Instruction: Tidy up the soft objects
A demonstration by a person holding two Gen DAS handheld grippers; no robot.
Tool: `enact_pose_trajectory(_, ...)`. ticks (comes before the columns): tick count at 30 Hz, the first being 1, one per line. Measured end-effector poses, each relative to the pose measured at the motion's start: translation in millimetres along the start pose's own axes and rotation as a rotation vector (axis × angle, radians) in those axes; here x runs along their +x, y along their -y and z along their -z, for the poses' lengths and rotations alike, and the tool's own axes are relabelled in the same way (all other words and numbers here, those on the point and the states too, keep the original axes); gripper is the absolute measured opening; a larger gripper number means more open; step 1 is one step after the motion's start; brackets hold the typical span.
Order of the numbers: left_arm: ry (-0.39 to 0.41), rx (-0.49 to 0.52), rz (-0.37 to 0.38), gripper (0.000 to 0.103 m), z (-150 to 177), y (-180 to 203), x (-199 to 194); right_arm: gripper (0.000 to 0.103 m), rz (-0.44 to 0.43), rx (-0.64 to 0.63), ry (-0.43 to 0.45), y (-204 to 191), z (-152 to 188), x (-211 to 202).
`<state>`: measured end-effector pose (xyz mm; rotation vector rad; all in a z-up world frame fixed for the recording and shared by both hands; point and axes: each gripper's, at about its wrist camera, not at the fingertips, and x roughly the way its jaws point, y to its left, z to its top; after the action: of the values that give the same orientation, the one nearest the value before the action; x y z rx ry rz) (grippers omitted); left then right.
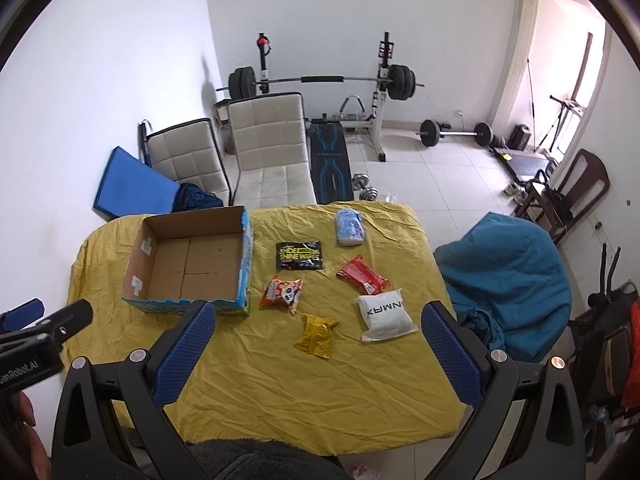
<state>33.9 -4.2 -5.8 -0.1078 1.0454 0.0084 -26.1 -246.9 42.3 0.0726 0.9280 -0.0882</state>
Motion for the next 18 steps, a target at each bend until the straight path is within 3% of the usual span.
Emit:
enact_pose_trajectory(8,-0.069,0.074,-0.002,0.102,-33,40,80,0.103,0.093,0.046,-0.147,64,-17,100)
enact_pose_trajectory(13,-0.176,0.135,-0.004,0.102,-53,75,168,0.103,0.076,0.056,-0.282,109,-21,203)
enact_pose_trajectory(18,-0.314,0.159,-0.041,0.102,-66,103,264,0.103,0.111,0.067,-0.465,143,-14,317)
